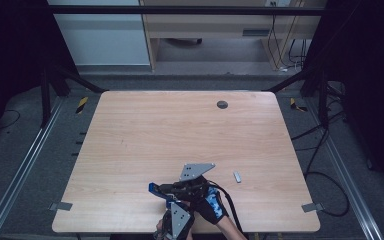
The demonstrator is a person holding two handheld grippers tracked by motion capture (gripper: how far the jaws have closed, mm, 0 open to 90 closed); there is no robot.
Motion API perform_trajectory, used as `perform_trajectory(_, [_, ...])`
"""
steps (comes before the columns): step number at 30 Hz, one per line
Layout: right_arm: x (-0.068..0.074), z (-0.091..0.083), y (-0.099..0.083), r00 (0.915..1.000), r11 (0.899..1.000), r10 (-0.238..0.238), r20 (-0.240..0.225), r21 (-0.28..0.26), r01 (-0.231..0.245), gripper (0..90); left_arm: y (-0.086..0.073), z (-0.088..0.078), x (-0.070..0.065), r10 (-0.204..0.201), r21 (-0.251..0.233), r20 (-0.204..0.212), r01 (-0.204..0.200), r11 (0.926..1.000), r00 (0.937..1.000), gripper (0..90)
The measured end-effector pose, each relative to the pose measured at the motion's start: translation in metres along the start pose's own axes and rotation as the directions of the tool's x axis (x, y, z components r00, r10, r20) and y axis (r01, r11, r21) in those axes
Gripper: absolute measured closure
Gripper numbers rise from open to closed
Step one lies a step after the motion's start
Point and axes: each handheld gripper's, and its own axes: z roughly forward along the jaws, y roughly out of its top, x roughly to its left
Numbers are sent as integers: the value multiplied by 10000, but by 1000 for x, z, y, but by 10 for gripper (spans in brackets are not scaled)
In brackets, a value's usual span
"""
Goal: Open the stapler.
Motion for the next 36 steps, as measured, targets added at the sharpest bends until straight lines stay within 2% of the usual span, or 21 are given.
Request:
perform_trajectory(25, [-3,12,-1,9998,9991,73,-198,431,-64,900,0,0,-1,-8,-29,-19,8,10000,10000,899])
perform_trajectory(36, [-3,22,-2,9999,9955,99,-130,943,-87,900,-1,0,-1,40,-39,-31,-40,10000,10000,899])
